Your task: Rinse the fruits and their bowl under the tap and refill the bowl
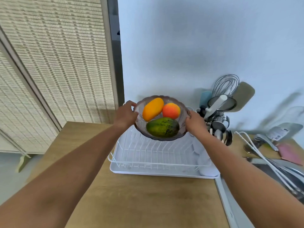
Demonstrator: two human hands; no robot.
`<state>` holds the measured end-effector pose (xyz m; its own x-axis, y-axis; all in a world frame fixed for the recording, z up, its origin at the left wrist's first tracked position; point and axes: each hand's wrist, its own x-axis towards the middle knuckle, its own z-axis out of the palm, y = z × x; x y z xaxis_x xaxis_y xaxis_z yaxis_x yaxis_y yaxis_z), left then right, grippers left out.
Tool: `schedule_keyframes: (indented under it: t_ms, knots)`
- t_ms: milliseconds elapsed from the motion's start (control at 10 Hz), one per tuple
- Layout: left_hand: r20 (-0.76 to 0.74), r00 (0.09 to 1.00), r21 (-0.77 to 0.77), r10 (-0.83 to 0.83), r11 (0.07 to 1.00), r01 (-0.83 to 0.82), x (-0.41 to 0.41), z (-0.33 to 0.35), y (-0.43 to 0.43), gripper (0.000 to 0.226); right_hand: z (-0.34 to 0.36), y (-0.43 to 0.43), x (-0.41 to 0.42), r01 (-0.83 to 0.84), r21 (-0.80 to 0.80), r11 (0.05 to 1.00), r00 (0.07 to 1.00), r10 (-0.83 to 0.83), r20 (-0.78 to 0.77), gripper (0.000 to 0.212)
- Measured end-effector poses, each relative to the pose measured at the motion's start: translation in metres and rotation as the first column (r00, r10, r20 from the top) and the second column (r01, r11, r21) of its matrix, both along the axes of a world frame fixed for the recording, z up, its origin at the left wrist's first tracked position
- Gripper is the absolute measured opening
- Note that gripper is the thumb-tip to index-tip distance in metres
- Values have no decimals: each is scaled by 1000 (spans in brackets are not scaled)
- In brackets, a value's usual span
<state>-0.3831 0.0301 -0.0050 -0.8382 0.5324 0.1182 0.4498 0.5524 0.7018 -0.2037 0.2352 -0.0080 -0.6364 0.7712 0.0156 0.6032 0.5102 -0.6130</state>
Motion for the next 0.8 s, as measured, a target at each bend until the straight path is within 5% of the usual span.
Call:
schedule_keyframes:
  t_ms: [800]
  knots:
    - [29,998,-15,56,998,-55,13,3,-24,54,15,-25,30,92,-11,996,992,-91,82,37]
